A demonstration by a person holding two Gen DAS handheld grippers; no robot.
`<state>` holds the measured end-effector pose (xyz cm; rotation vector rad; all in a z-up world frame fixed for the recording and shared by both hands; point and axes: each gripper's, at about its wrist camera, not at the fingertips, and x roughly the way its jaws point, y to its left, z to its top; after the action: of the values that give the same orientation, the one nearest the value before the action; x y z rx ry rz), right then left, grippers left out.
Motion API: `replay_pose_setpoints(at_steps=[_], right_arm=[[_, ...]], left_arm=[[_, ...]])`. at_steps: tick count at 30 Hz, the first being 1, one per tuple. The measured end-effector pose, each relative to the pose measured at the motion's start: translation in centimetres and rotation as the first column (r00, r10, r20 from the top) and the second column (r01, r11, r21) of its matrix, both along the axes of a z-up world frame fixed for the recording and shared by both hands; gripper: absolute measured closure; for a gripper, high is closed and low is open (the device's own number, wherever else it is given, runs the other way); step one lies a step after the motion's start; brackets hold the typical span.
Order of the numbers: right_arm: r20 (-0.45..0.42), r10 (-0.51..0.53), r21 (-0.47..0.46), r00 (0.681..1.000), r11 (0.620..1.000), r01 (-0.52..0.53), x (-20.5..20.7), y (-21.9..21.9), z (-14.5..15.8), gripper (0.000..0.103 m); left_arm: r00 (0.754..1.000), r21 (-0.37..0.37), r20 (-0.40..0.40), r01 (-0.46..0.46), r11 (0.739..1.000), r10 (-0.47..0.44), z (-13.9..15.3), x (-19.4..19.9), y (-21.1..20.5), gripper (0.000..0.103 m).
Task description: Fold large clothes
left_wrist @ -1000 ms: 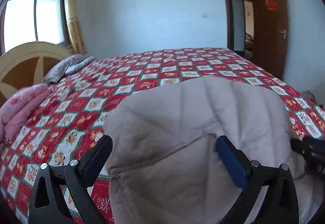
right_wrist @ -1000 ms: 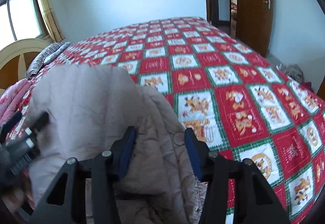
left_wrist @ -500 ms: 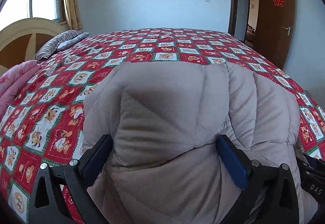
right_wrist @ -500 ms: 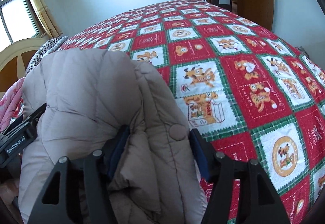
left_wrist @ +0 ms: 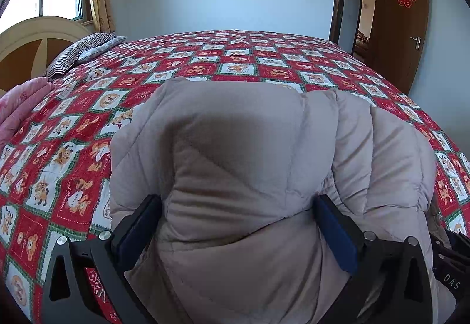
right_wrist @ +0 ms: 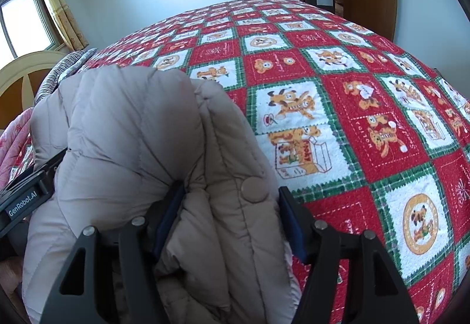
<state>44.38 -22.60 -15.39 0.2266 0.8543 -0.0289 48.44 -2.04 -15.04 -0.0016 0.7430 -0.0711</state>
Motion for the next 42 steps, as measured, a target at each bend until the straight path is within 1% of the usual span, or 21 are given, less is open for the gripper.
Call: replay_pose_setpoints(at_steps=[11,20,22,24,25,26,27,29,30,31,32,34,35,36,37,39,40,42], right_arm=[[0.001,-0.003,0.004,1.0,1.0,0.003,0.0,0.0,-0.2,0.037],[0.004,-0.004,0.011,1.0,1.0,0.004,-0.1,0.0,-0.4,0.035],[0.005,-0.003,0.009,1.0,1.0,0.003,-0.1,0.0,-0.3,0.032],[0.006,-0.012,-0.014,1.0,1.0,0.012,-0.3,-0.3,0.1,0.021],[0.013,-0.013,-0.028,1.0,1.0,0.013,-0.5,-0.4,0.4,0.018],[0.02,-0.01,-0.04,1.0,0.999,0.011,-0.7,-0.6,0.6,0.012],[0.024,-0.008,-0.037,1.0,0.999,0.009,-0.9,-1.1,0.8,0.007],[0.021,-0.007,-0.005,1.0,1.0,0.007,-1.0,-2.1,0.6,0.002],[0.013,-0.004,0.023,1.0,1.0,0.004,-1.0,-2.4,0.4,0.002],[0.005,-0.002,0.054,1.0,0.999,0.002,-0.9,-2.6,0.2,0.002],[0.003,0.001,0.083,1.0,0.997,-0.001,-1.0,-2.7,0.1,0.002],[0.01,0.01,0.118,1.0,0.993,-0.011,-1.2,-2.6,-0.2,0.003],[0.018,0.015,0.112,1.0,0.994,-0.017,-1.4,-2.5,-0.2,0.005],[0.022,0.023,0.107,0.999,0.994,-0.025,-1.5,-2.3,-0.2,0.007],[0.025,0.026,0.109,0.999,0.994,-0.028,-1.7,-2.3,-0.2,0.008],[0.03,0.042,0.111,0.999,0.993,-0.045,-1.8,-2.1,-0.2,0.013],[0.03,0.048,0.11,0.998,0.993,-0.051,-1.8,-2.0,-0.2,0.013],[0.03,0.061,0.101,0.998,0.993,-0.063,-1.7,-1.7,-0.1,0.017]], left_arm=[[1.0,0.024,-0.004,-0.004,1.0,0.004,-0.3,0.0,-0.3,0.001],[1.0,0.024,-0.005,-0.004,1.0,0.004,-0.3,0.0,-0.4,0.001],[1.0,0.022,-0.01,-0.002,1.0,0.002,0.0,-0.2,-0.3,0.001],[1.0,0.018,-0.013,-0.002,1.0,0.003,0.8,-1.1,0.6,0.001],[1.0,0.007,0.003,-0.016,1.0,0.016,1.5,-2.0,1.5,0.001],[1.0,-0.004,0.019,-0.023,1.0,0.023,2.0,-2.9,2.3,0.001],[0.999,-0.017,0.043,-0.03,0.999,0.03,2.7,-4.0,3.4,0.001],[0.995,-0.005,0.081,-0.056,0.998,0.056,3.2,-5.7,5.3,0.001],[0.996,0.003,0.061,-0.062,0.998,0.062,2.8,-6.0,6.0,0.001],[0.998,-0.006,0.018,-0.053,0.999,0.053,2.1,-5.8,6.6,0.001],[0.999,-0.042,-0.027,-0.04,0.998,0.039,1.2,-5.6,7.2,0.001],[0.996,-0.151,-0.085,-0.05,0.987,0.037,-0.2,-5.2,8.3,0.001],[0.994,-0.177,-0.104,-0.054,0.983,0.036,-0.5,-5.0,8.4,0.001],[0.993,-0.183,-0.112,-0.05,0.982,0.03,-0.8,-4.7,8.1,0.001],[0.995,-0.163,-0.102,-0.035,0.986,0.018,-1.0,-4.6,7.6,0.001],[0.998,-0.088,-0.055,-0.004,0.996,-0.001,-1.1,-4.8,6.4,0.001],[0.999,-0.071,-0.048,-0.004,0.997,0.001,-1.1,-4.9,6.1,0.001],[0.999,-0.076,-0.05,-0.011,0.997,0.007,-1.2,-4.9,6.3,0.001]])
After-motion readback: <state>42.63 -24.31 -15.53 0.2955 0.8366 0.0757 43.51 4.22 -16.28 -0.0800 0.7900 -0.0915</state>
